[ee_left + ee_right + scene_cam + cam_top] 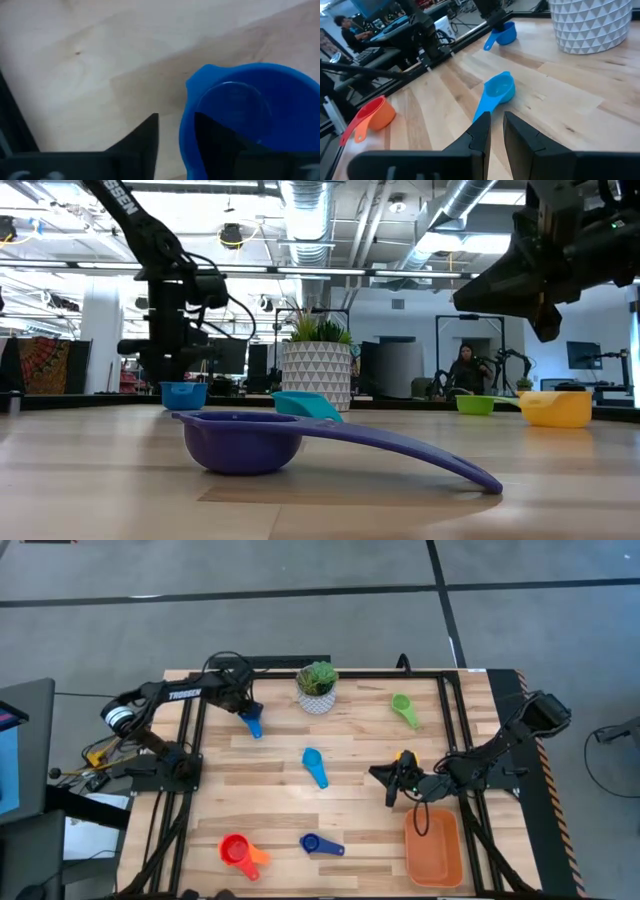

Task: Nest measuring cups in basket
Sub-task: Stack the blue measuring cup on top of the red measuring cup

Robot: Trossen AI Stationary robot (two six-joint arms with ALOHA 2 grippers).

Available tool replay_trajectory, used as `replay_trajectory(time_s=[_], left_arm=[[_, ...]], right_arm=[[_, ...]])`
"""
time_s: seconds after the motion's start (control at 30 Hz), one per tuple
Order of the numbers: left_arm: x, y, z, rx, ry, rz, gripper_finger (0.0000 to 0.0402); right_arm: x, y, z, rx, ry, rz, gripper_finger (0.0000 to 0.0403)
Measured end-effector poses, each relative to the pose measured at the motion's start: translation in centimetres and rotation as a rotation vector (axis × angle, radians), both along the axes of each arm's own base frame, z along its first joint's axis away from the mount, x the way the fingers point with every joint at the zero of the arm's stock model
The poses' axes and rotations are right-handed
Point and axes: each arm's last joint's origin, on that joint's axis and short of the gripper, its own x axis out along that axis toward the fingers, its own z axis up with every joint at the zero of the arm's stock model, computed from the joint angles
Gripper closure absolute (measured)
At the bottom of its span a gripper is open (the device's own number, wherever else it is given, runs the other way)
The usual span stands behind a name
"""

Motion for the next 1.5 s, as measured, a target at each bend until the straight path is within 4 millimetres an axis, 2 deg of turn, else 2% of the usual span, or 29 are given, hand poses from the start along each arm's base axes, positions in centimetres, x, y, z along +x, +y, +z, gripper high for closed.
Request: replay_trajectory(time_s=[0.17, 0.3, 0.43, 0.53, 0.7, 0.83, 1.0, 1.27, 1.5], left_arm=[[0.4, -0.3, 0.2, 0.016, 0.000, -0.044, 0.0389], [0.7, -1.1, 1.4, 0.061, -0.015, -0.070, 0.0390], [1.1, -3.3, 4.0, 0.131, -0.083, -0.124, 0.0398], [1.2, -6.5, 6.2, 0.142, -0.161, -0.150, 0.0397], [1.8, -14.2, 8.6, 0.066, -0.315, -0.274, 0.0399], [1.4, -20.3, 9.4, -0.039, -0.419, -0.351, 0.0400], [0.3, -26.5, 9.3, -0.177, -0.510, -0.353, 0.0401], [-2.1, -33.9, 8.5, -0.357, -0.482, -0.268, 0.0401], [-2.3, -38.2, 7.1, -0.399, -0.365, -0.145, 0.0401]], right_arm=[[0.0, 0.0, 0.0, 0.004, 0.000, 0.007, 0.0327], [0.0, 0.0, 0.1, 0.023, -0.013, 0.005, 0.0327], [0.0, 0.1, 0.2, 0.045, -0.031, 0.004, 0.0327], [0.0, 0.3, 0.3, 0.050, -0.039, 0.014, 0.0327], [-0.1, 0.4, 0.3, 0.042, -0.049, -0.013, 0.0327], [-0.1, 0.2, 0.4, 0.038, -0.064, -0.049, 0.0327], [0.2, -0.2, 0.7, 0.043, -0.087, -0.076, 0.0327], [0.4, -0.8, 0.8, 0.047, -0.097, -0.104, 0.0328], [0.8, -1.7, 0.8, 0.046, -0.100, -0.152, 0.0328]])
